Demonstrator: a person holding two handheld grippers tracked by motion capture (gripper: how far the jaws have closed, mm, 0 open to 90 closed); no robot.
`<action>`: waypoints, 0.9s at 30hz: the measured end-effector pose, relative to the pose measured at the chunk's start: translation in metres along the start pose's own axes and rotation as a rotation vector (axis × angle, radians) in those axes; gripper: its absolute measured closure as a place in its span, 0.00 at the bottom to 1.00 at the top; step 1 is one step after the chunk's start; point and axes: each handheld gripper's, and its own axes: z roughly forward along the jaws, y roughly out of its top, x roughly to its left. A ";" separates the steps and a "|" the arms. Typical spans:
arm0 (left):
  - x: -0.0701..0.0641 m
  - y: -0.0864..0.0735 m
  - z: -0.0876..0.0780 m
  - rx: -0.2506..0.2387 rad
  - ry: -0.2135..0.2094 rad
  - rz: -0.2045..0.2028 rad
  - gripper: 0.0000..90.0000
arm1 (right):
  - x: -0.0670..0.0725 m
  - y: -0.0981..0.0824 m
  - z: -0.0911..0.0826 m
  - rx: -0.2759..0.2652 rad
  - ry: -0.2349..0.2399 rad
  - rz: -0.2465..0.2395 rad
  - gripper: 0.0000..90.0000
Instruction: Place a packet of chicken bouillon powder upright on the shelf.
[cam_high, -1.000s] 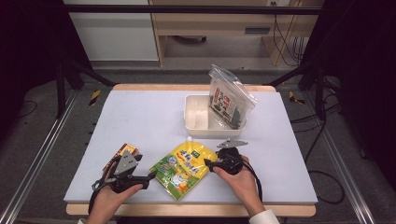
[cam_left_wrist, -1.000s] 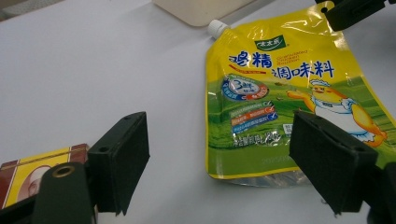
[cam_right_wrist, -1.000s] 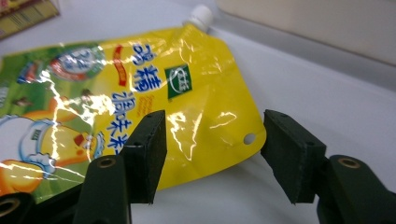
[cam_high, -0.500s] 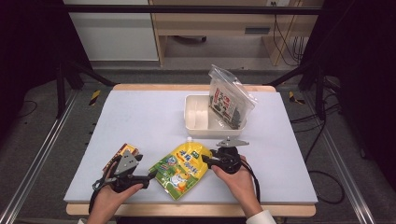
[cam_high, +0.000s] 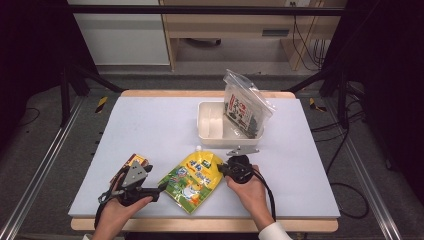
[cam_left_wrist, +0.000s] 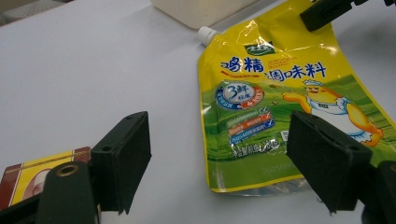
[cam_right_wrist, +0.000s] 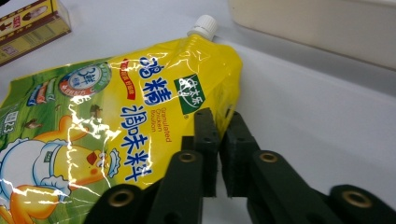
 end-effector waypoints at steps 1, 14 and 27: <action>0.000 0.000 0.000 0.000 0.000 0.000 0.24 | 0.001 0.000 -0.001 0.000 0.005 0.001 1.00; 0.004 -0.002 -0.002 0.003 0.009 -0.001 0.23 | 0.000 0.006 -0.021 -0.083 0.063 -0.015 1.00; 0.007 -0.002 -0.004 0.007 0.015 0.006 0.24 | -0.015 0.034 -0.049 -0.088 0.061 -0.077 1.00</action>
